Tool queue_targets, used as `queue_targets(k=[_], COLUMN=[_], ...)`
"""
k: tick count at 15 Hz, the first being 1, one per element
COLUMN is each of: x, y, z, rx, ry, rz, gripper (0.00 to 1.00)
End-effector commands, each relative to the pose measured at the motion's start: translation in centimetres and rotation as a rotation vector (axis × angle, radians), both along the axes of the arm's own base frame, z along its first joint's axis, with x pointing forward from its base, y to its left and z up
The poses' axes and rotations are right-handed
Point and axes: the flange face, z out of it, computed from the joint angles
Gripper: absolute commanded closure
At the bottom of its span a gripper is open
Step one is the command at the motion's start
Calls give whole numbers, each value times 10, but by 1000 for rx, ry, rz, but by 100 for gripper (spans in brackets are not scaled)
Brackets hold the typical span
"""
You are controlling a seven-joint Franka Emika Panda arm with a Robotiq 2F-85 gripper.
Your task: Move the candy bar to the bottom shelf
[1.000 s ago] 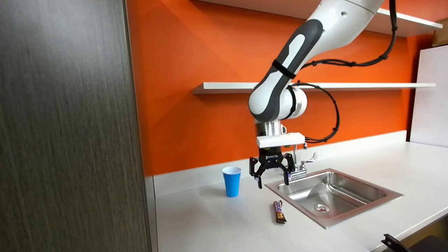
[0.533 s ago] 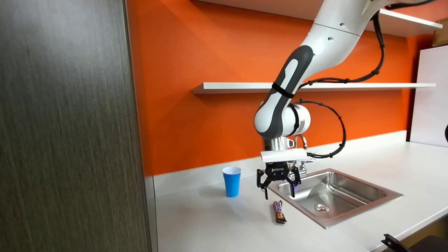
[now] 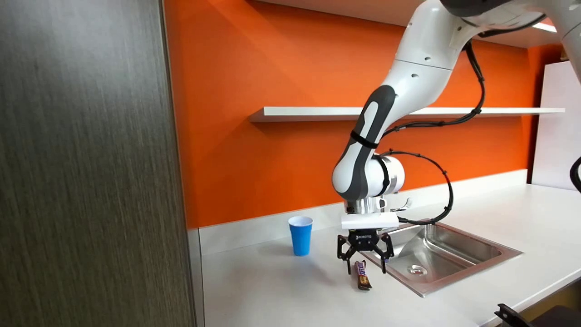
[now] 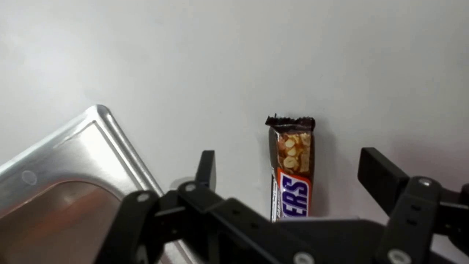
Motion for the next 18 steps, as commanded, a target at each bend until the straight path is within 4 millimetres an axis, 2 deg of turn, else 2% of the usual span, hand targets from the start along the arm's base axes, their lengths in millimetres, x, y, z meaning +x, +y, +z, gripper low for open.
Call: queue_targets(k=[1, 9, 10, 11, 18], x=[8, 8, 8, 8, 13], y=[1, -1, -2, -3, -6], z=[-11, -23, -23, -24, -27], rx=[1, -6, -6, -6, -11], ry=[-15, -24, -25, -25, -35], rz=[-59, -124, -130, -135, -155], gripper=[0, 0, 21, 26, 82])
